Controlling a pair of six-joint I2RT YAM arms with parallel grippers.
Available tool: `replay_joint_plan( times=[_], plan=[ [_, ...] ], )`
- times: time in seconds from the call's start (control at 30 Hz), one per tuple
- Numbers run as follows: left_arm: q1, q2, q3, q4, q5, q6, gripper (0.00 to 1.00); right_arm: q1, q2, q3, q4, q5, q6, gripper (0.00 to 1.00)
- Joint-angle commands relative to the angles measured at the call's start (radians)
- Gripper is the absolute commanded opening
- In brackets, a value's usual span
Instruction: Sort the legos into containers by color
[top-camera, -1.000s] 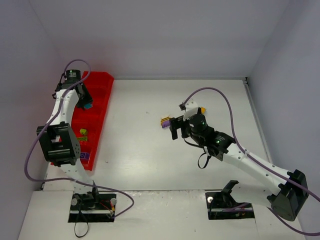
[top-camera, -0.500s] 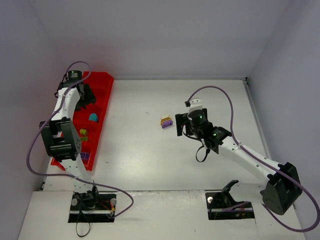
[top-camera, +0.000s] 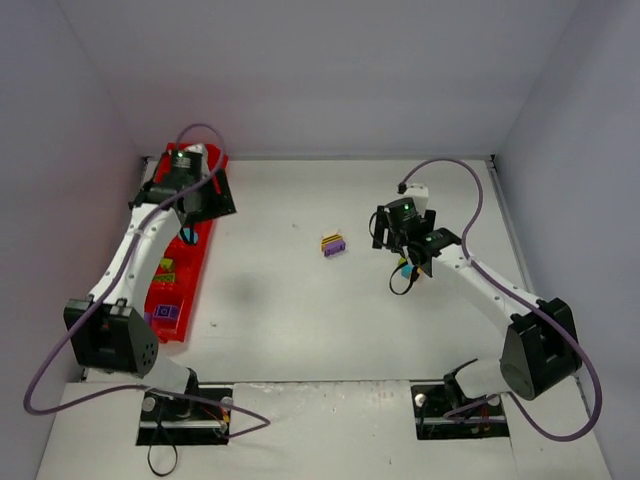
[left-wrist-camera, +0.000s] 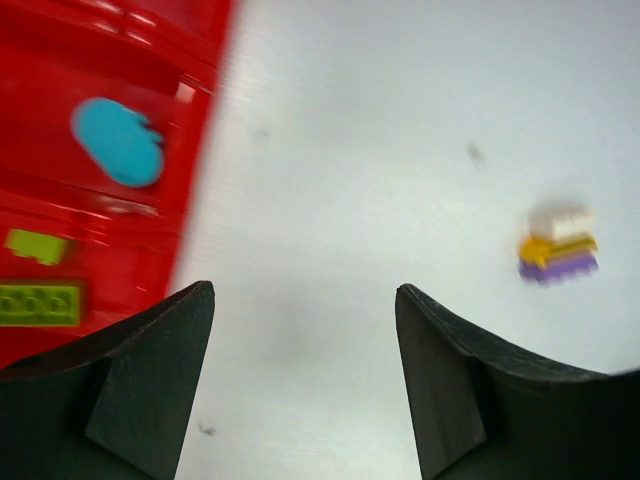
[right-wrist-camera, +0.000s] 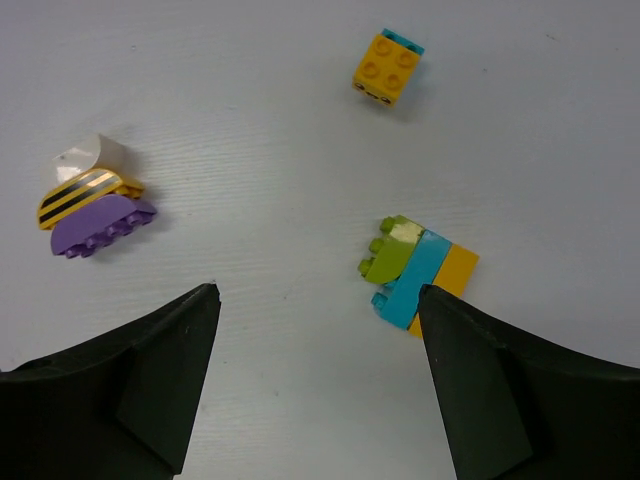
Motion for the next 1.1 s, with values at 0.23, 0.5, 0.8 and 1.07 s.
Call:
replay_joint_plan(
  times=[0.23,0.5,0.8,1.07],
  plan=[
    [-0.175,-0.225,-0.262,0.103,0.156,0.016,0.72,-0.133,0.069,0.055,-0.050,-0.014,0.041,0.75],
    [-0.179,-0.271,-0.331,0.115,0.208,0.031,0.74,-0.136,0.170,0.111,-0.013,-0.070,-0.074,0.62],
    [-0.179,-0.287,-0.350,0.095,0.226,0.034,0.74,-0.187,0.343,0.264,-0.013,-0.028,-0.062,0.59],
    [-0.177,-0.293,-0.360,0.090,0.236,0.034,0.74,-0.205,0.506,0.428,-0.076,0.028,0.137,0.56]
  ],
)
